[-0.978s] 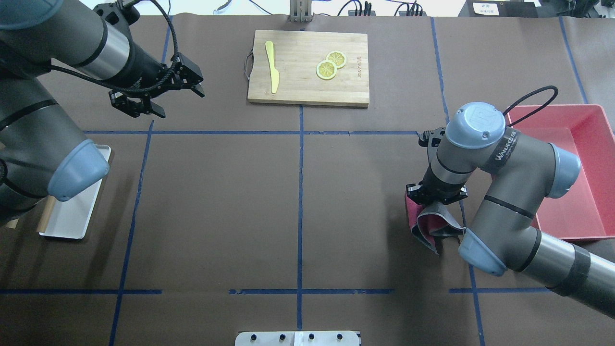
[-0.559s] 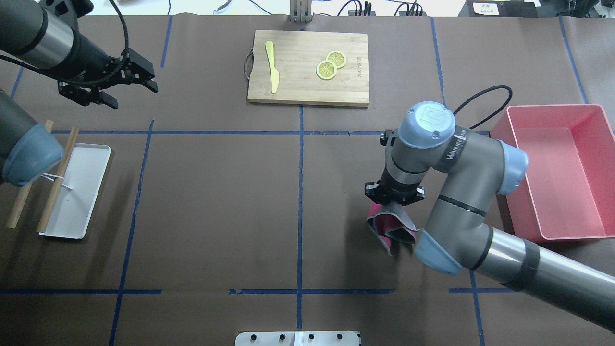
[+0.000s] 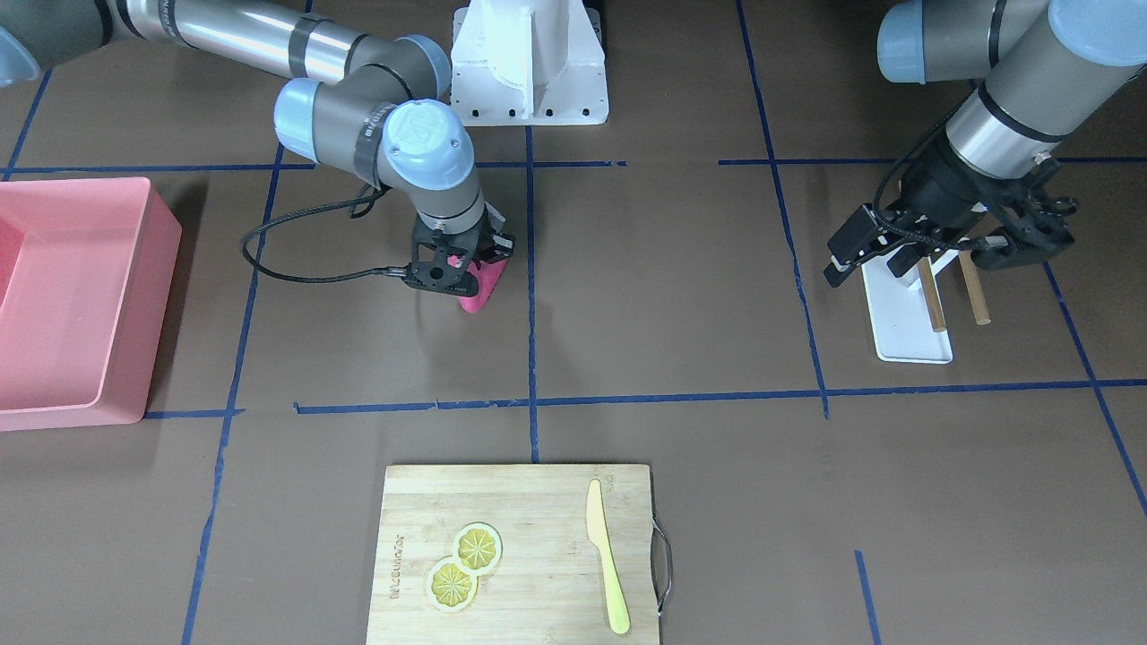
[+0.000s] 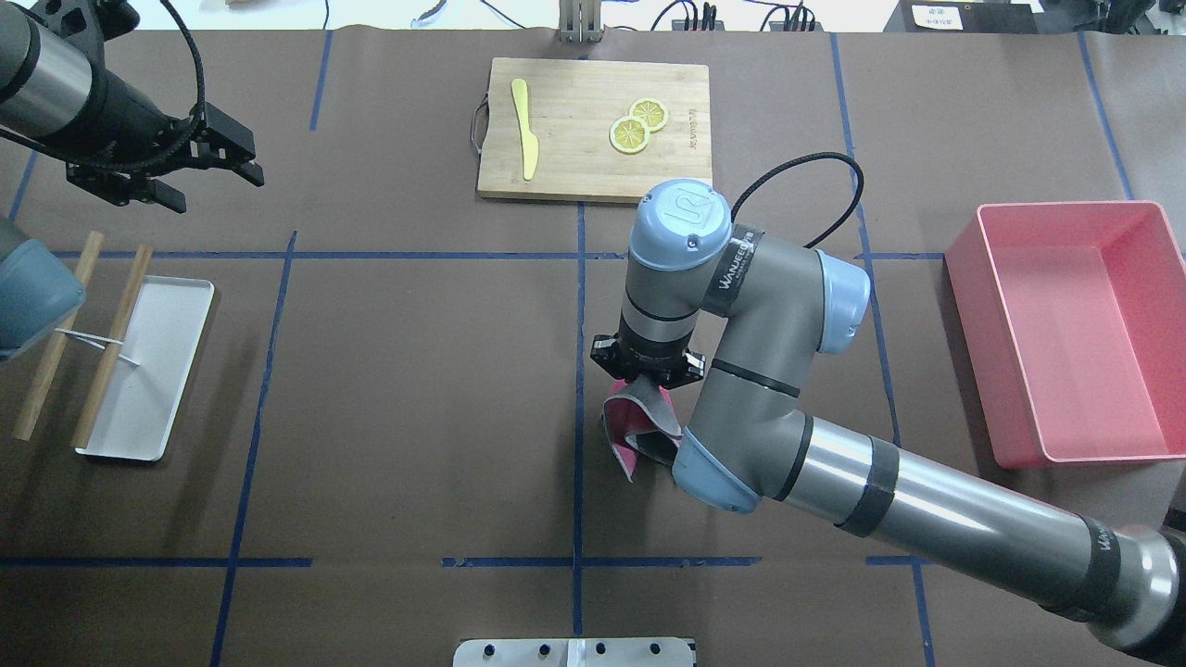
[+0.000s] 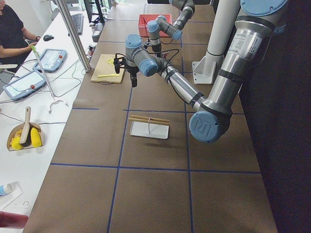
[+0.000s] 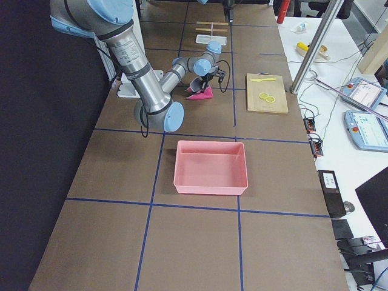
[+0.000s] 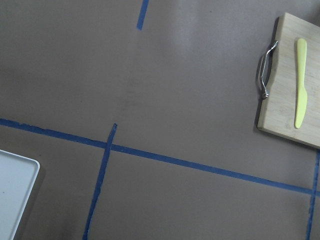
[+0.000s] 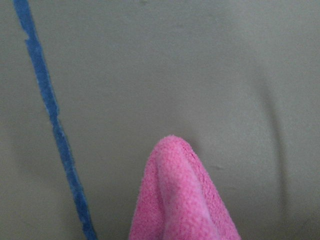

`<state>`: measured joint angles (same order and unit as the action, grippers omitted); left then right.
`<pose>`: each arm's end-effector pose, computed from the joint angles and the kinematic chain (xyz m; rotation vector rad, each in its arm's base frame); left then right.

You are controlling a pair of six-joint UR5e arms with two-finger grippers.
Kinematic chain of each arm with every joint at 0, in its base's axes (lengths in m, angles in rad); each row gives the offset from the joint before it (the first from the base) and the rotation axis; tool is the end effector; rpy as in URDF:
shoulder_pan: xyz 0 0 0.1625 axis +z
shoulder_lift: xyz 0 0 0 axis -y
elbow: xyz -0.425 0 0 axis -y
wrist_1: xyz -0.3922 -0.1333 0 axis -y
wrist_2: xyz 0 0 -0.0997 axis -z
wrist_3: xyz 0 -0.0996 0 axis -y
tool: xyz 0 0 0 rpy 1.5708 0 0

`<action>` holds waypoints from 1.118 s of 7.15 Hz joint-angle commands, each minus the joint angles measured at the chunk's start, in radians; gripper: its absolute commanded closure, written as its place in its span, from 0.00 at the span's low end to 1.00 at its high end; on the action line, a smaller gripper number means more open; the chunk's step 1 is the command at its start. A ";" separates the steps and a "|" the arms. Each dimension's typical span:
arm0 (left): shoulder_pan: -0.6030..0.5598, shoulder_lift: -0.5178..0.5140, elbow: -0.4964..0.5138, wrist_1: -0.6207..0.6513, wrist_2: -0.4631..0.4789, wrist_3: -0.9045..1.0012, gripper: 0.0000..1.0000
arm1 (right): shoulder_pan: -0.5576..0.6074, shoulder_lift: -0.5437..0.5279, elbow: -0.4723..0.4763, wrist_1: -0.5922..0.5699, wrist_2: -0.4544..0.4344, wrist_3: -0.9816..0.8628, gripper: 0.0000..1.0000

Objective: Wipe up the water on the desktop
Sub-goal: 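Wipe the cloth back toward the pink bin with the right gripper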

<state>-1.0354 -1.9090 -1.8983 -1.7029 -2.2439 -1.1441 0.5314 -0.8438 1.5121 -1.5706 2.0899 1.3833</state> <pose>0.2320 -0.5307 0.3042 0.0381 0.9964 -0.2894 -0.5800 -0.4383 0.2431 -0.2377 -0.7869 0.1509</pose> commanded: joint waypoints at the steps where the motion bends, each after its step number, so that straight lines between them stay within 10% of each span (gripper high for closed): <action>1: -0.005 0.007 -0.001 -0.001 0.000 0.003 0.03 | 0.001 -0.044 0.006 0.003 0.001 -0.006 1.00; 8: -0.014 0.008 -0.002 0.000 0.000 0.003 0.00 | 0.134 -0.461 0.299 -0.002 0.015 -0.338 1.00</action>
<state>-1.0491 -1.9009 -1.9006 -1.7034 -2.2442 -1.1413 0.6453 -1.2323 1.7680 -1.5721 2.1044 1.1116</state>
